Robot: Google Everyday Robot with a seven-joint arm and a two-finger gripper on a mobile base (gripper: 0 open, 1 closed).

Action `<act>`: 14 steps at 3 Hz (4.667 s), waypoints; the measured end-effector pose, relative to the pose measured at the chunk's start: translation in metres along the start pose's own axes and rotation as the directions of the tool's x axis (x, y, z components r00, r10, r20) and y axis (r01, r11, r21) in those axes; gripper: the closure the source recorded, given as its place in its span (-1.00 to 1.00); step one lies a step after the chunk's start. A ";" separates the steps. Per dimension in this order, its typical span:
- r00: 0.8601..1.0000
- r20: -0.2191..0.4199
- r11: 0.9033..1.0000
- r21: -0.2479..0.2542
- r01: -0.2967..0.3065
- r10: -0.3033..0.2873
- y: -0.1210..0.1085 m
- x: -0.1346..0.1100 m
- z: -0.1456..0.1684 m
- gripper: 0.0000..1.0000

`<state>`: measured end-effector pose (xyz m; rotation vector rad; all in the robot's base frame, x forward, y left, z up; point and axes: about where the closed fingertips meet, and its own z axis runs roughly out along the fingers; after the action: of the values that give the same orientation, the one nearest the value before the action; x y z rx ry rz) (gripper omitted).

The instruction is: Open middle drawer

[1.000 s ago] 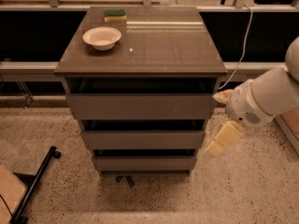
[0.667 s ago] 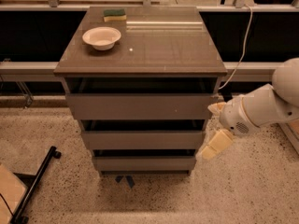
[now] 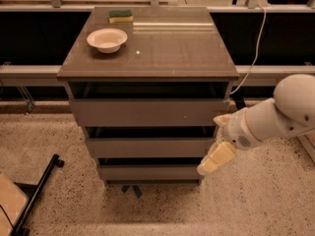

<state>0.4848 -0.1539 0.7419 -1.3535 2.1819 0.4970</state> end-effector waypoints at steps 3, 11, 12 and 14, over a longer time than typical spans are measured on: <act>0.989 0.115 0.995 0.006 -0.095 0.094 -0.042 0.033 0.129 -1.00; 0.933 0.267 0.970 -0.085 -0.227 0.241 -0.178 0.072 0.315 -0.25; 0.933 0.267 0.970 -0.084 -0.227 0.241 -0.178 0.071 0.312 0.24; 0.933 0.267 0.970 -0.084 -0.227 0.241 -0.178 0.069 0.309 1.00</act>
Offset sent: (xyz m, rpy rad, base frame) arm 0.0610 0.0334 -0.1272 0.1168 -0.0305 -0.1018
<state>0.6931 -0.1079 0.4475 -0.9837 2.1167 0.7882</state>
